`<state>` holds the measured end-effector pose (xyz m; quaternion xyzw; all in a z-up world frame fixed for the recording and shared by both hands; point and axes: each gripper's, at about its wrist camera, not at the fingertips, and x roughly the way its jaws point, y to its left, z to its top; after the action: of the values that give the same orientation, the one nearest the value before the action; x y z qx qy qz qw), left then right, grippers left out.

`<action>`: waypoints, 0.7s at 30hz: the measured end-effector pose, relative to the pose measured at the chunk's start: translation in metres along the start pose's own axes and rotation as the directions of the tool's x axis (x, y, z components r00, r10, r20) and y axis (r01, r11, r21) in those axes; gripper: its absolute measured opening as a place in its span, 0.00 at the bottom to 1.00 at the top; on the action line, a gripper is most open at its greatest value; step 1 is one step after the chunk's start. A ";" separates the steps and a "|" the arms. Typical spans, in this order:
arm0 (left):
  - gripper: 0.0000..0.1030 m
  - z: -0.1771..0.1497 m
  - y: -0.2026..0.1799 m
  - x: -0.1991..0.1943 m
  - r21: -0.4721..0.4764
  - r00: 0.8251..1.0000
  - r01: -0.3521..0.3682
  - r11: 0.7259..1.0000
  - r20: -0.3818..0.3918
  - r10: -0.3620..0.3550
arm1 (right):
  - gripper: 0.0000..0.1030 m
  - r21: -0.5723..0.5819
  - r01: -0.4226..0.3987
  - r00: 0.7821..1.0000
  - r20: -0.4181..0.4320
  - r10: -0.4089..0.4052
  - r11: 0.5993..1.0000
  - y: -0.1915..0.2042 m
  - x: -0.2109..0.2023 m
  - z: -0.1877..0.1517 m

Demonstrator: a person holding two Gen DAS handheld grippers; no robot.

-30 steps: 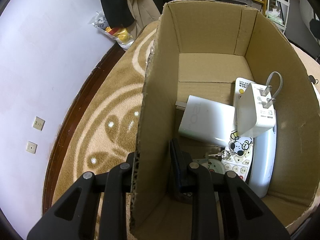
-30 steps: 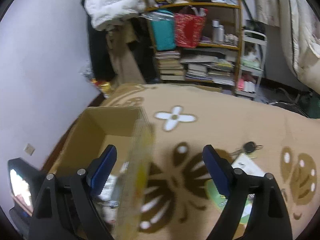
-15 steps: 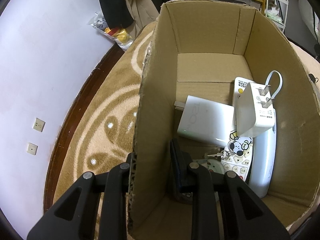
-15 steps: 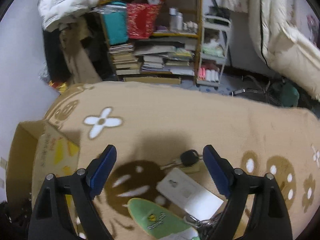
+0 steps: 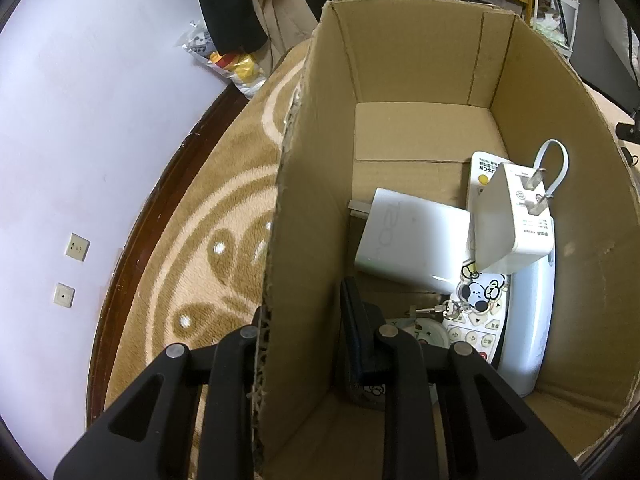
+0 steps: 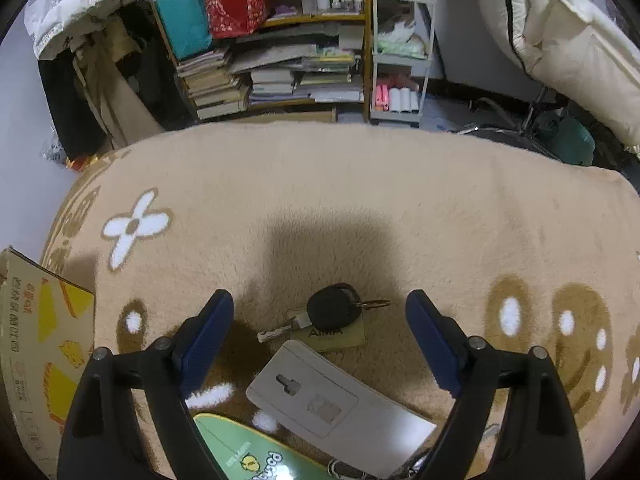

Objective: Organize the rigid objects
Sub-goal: 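Move the right gripper to the black car key, then grasp the black car key with the right gripper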

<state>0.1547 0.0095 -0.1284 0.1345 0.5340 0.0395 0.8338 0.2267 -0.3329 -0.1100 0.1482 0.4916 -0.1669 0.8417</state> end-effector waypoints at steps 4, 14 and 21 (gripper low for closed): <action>0.22 0.001 0.000 0.001 0.002 1.000 -0.003 1.000 0.002 0.003 | 0.73 0.050 -0.003 0.999 -0.052 0.005 0.999 -0.010 0.017 0.000; 0.22 0.001 -0.001 0.001 0.004 1.000 -0.008 1.000 0.004 0.008 | 0.32 0.086 0.001 0.998 -0.069 0.005 0.996 -0.023 0.023 0.000; 0.22 0.001 -0.004 0.001 0.005 1.000 -0.011 1.000 0.005 0.011 | 0.32 0.048 0.009 1.000 -0.005 -0.009 0.999 -0.013 0.010 -0.002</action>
<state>0.1558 0.0059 -0.1298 0.1399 0.5311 0.0424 0.8346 0.2241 -0.3451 -0.1208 0.1663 0.4900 -0.1820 0.8361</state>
